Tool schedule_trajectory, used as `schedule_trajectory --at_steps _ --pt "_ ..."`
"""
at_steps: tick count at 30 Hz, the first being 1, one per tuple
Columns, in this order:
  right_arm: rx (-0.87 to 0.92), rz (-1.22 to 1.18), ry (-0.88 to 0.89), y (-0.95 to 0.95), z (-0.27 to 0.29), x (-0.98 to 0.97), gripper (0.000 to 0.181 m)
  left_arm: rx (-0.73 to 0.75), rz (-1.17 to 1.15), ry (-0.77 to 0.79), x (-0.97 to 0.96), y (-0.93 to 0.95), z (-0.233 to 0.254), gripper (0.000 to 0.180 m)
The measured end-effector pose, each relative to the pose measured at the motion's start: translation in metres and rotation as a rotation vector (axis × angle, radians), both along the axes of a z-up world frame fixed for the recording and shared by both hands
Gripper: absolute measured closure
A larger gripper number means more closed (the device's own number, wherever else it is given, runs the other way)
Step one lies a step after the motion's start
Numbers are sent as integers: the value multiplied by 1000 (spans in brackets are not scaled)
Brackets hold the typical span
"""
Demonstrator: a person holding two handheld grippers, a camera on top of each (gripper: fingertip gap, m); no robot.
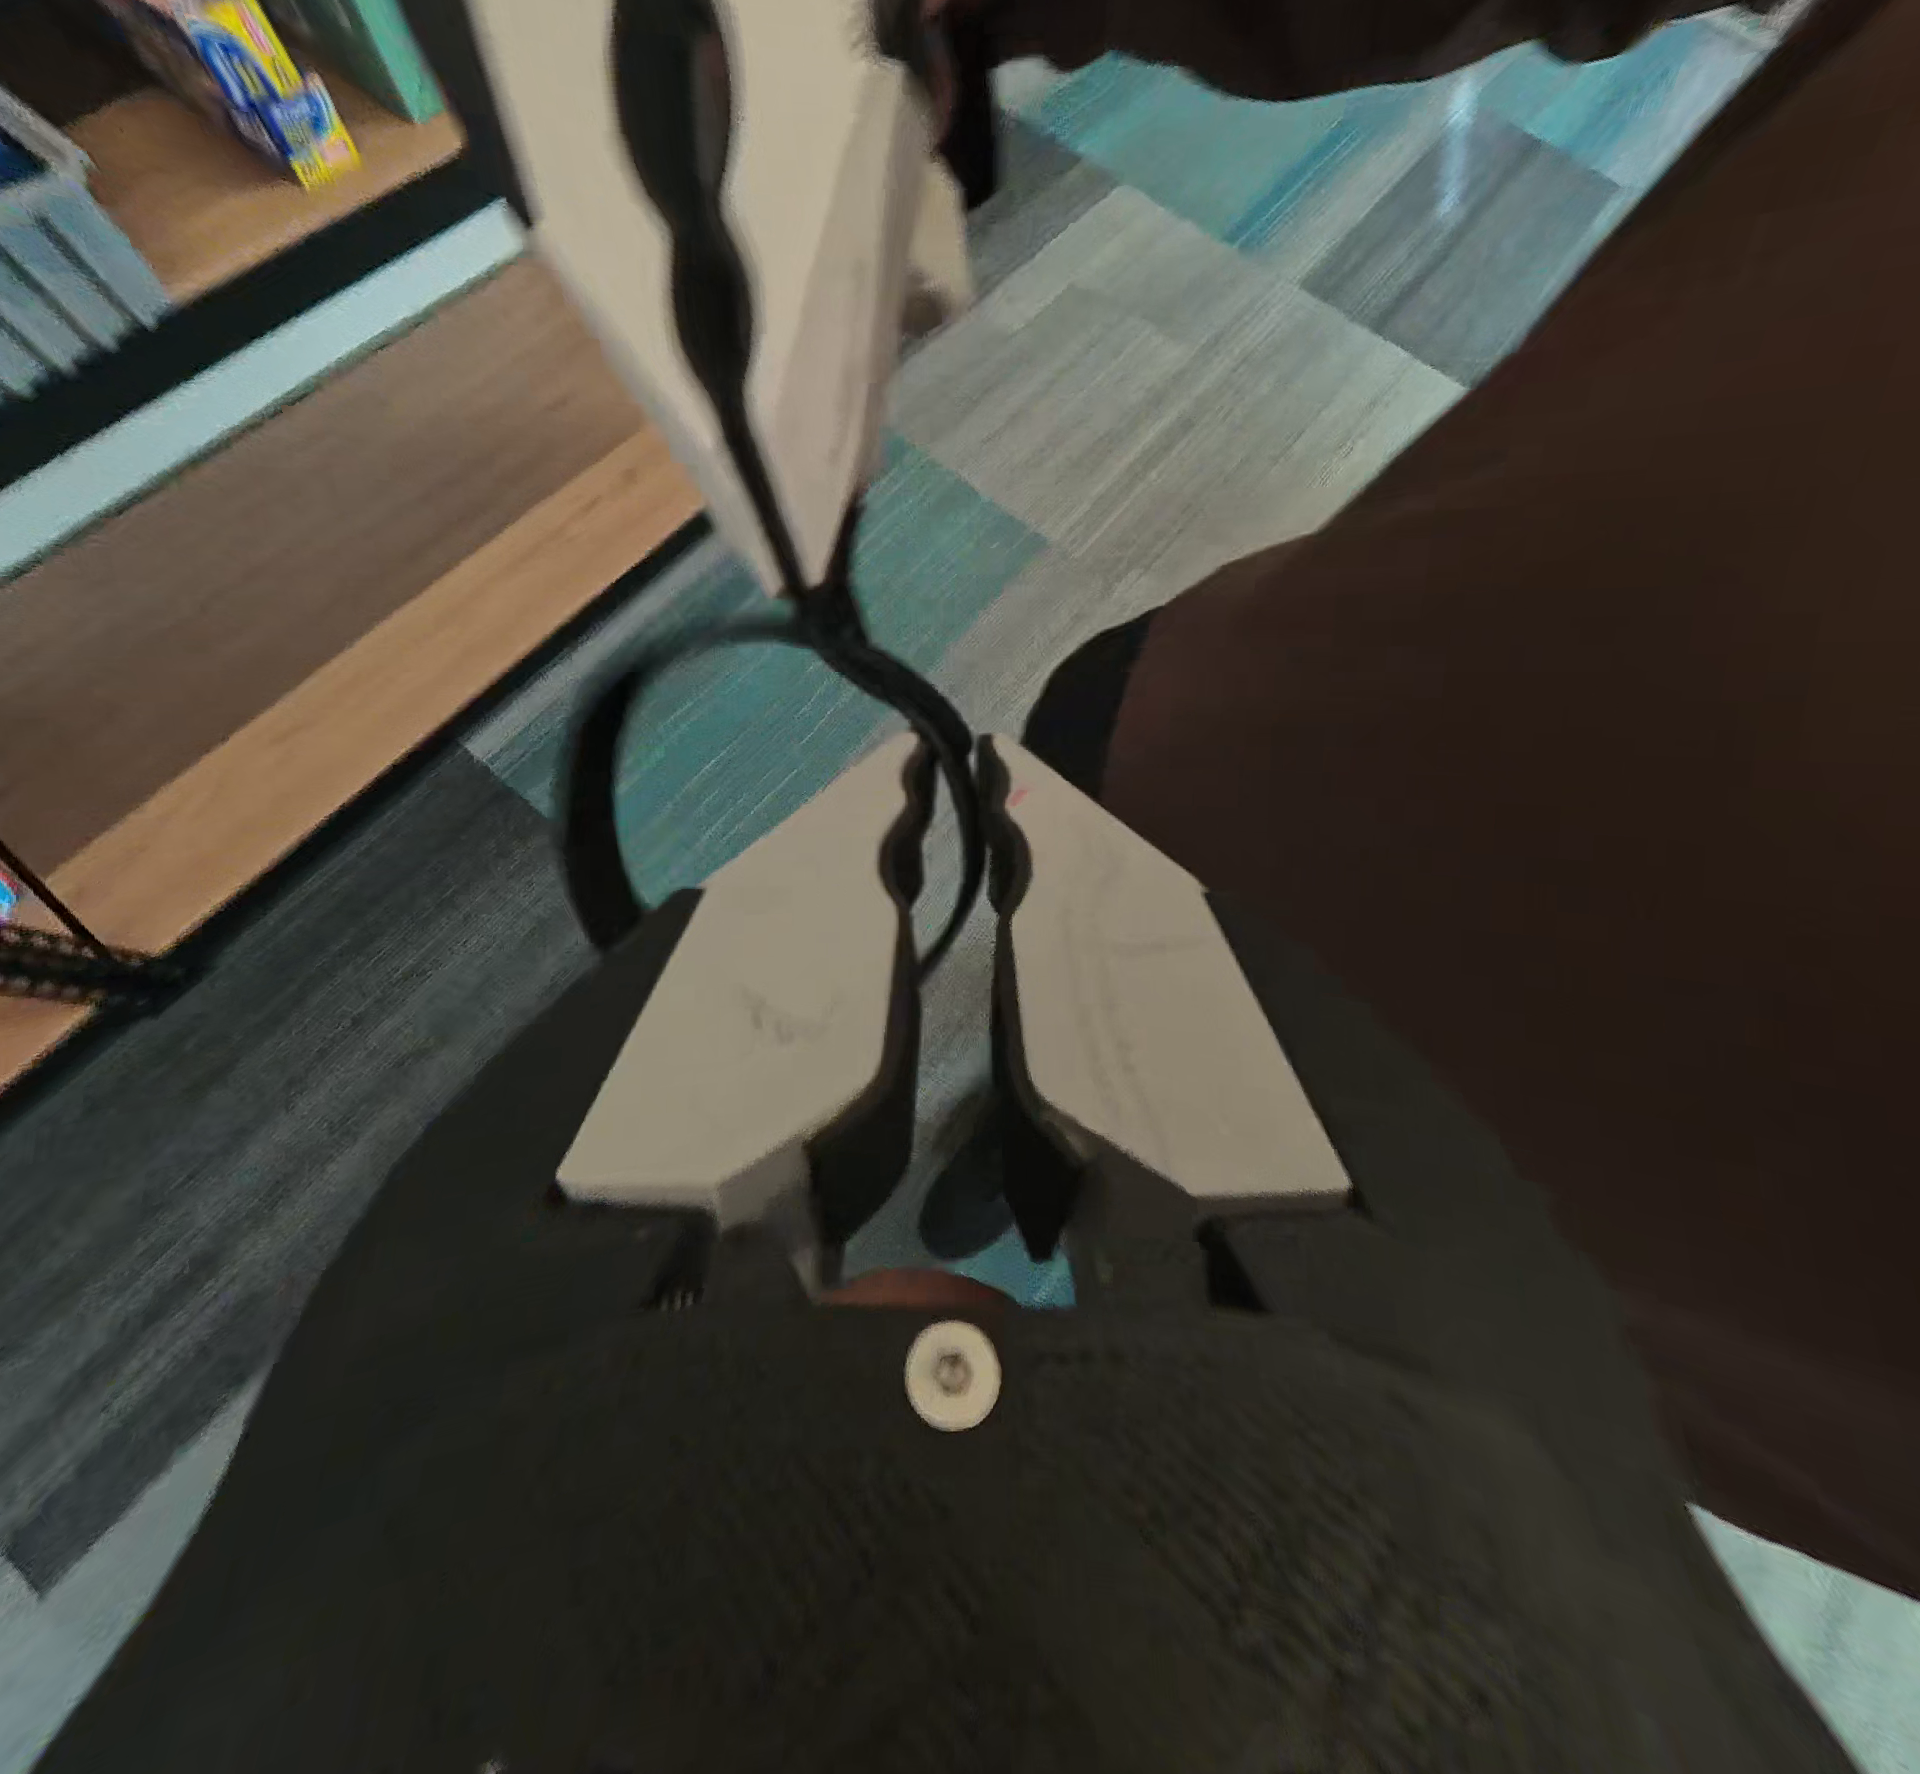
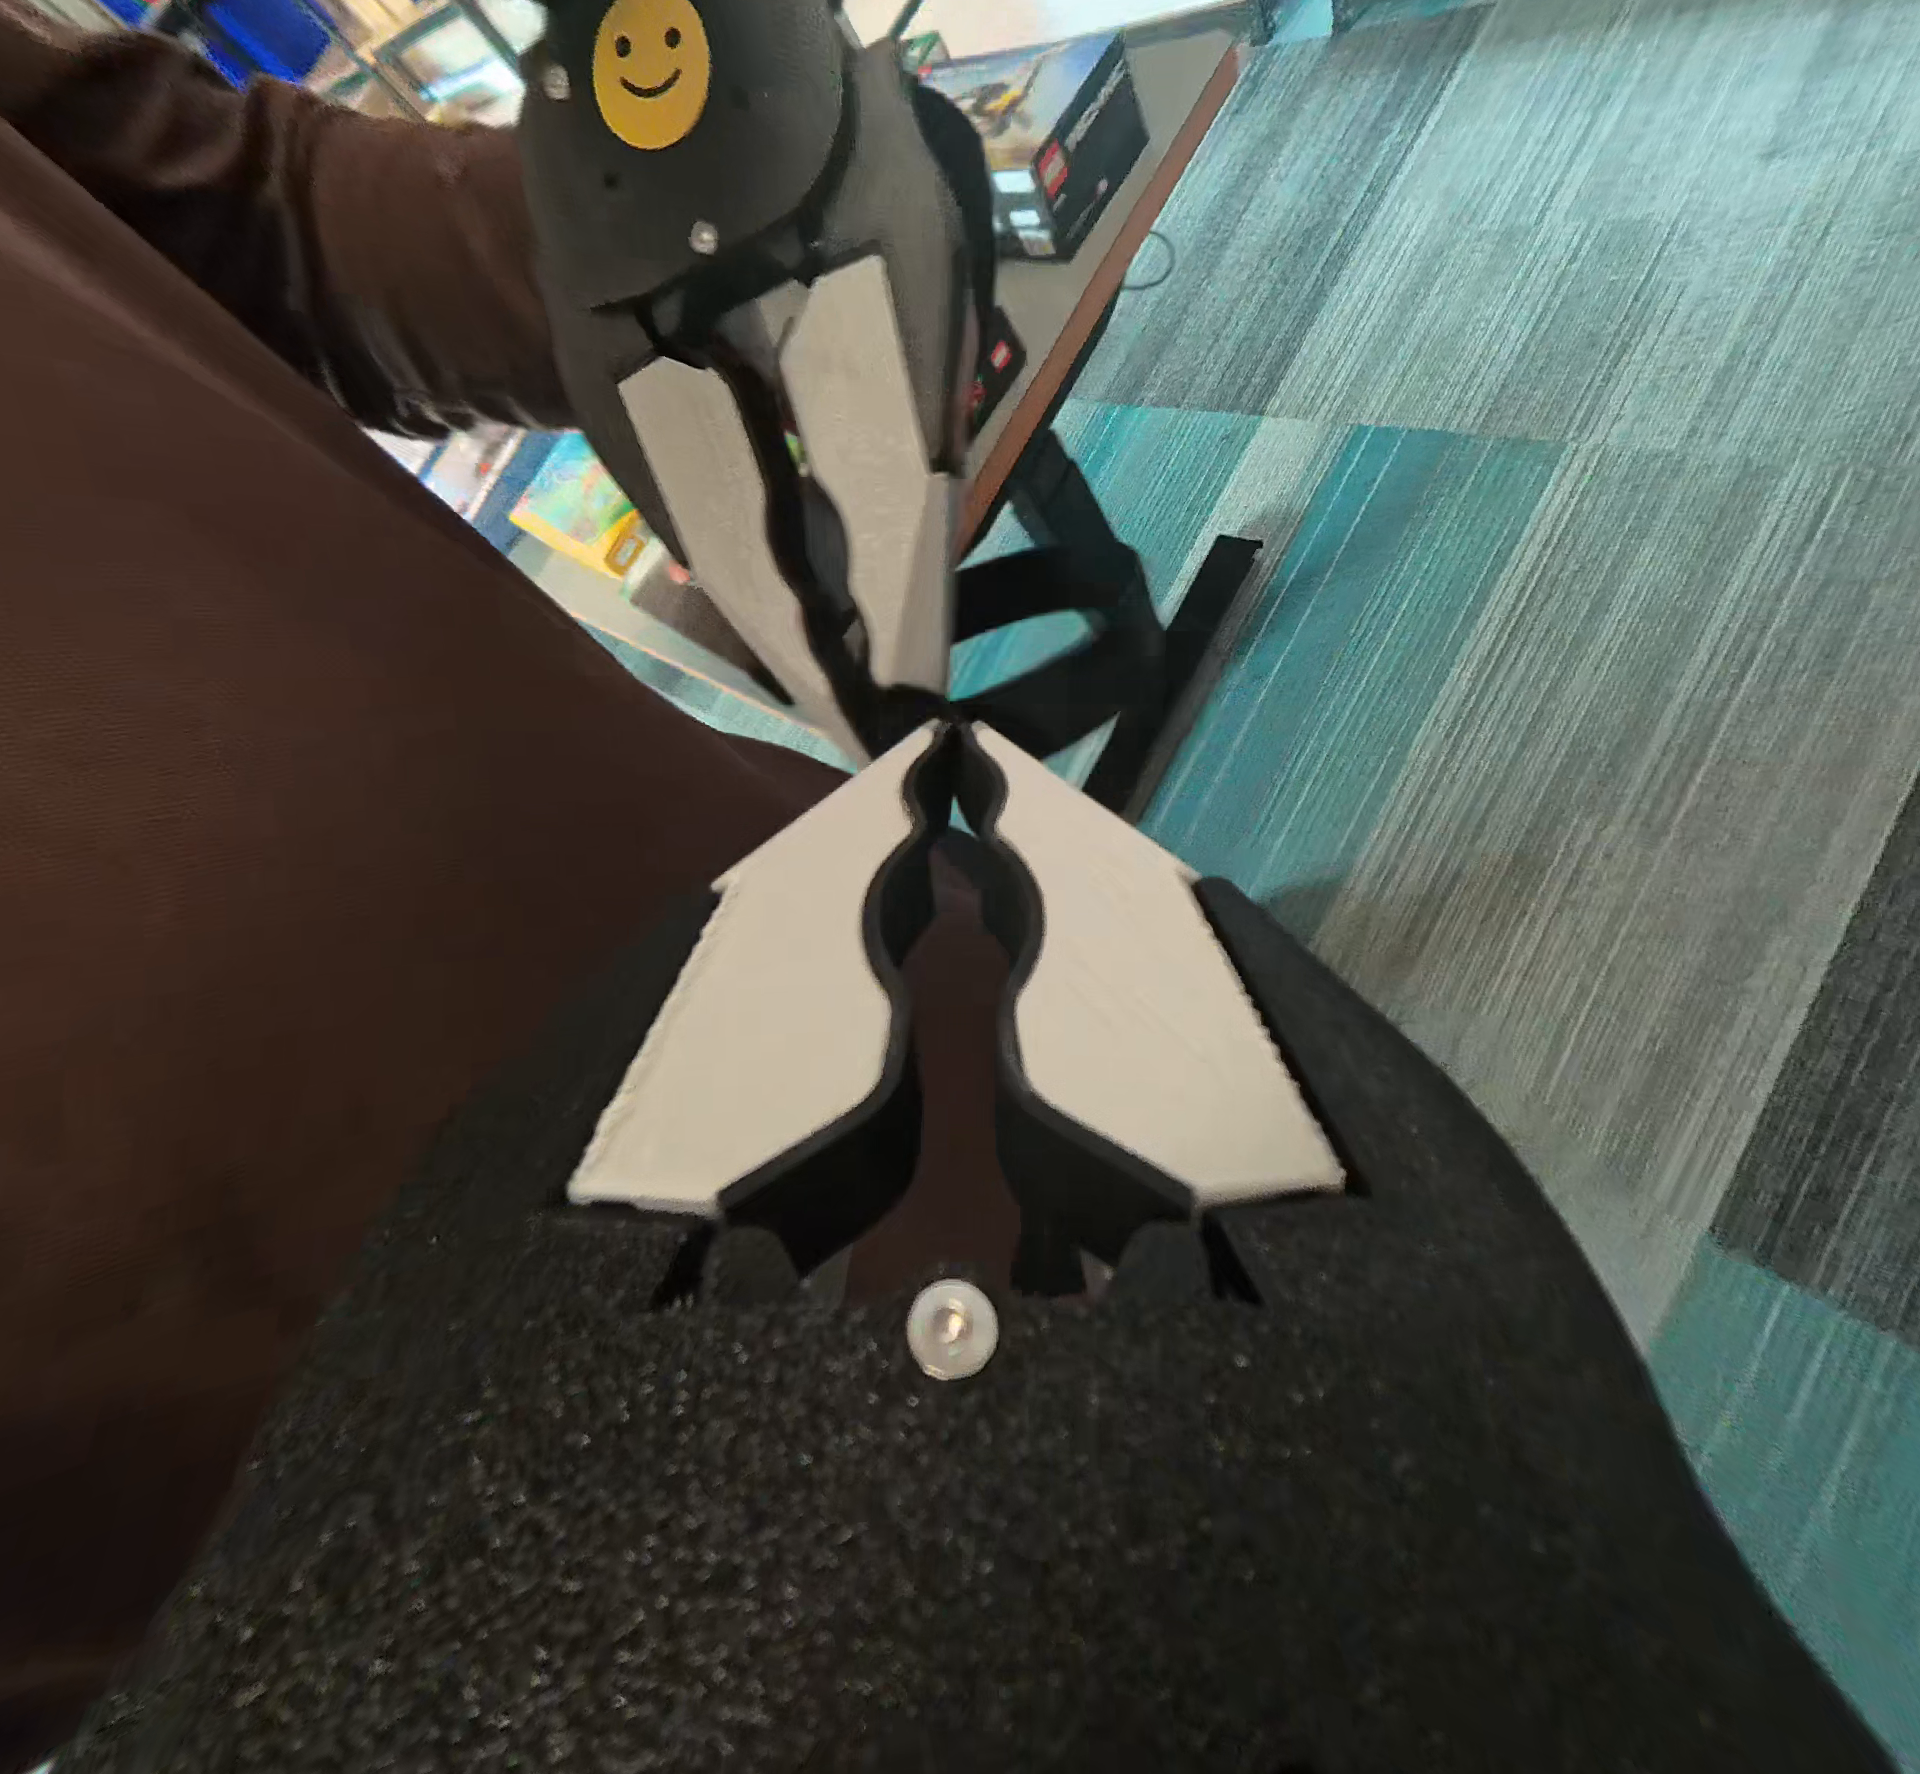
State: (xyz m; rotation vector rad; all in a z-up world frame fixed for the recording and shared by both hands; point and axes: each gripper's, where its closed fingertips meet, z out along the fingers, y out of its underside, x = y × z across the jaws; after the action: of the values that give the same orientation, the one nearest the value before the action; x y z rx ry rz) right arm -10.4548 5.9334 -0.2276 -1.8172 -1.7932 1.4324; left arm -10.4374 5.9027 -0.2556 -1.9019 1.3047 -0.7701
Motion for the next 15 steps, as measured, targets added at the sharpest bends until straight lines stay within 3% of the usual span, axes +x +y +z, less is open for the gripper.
schedule_trajectory --at_steps 2,5,10,13,15 --pt "1 28 -6 23 1 -39 181 15 9 -7 -33 23 4 177" --pt "7 46 -8 54 -1 -100 181 -107 96 -119 -80 55 11 180" --pt "182 -8 43 139 -5 -193 168 -381 448 -448 -170 124 5 180" --pt "289 139 115 163 -11 -233 168 -561 632 -691 -229 173 -2 180" --pt "470 229 139 189 -29 -263 165 -631 687 -829 -267 206 -2 180"
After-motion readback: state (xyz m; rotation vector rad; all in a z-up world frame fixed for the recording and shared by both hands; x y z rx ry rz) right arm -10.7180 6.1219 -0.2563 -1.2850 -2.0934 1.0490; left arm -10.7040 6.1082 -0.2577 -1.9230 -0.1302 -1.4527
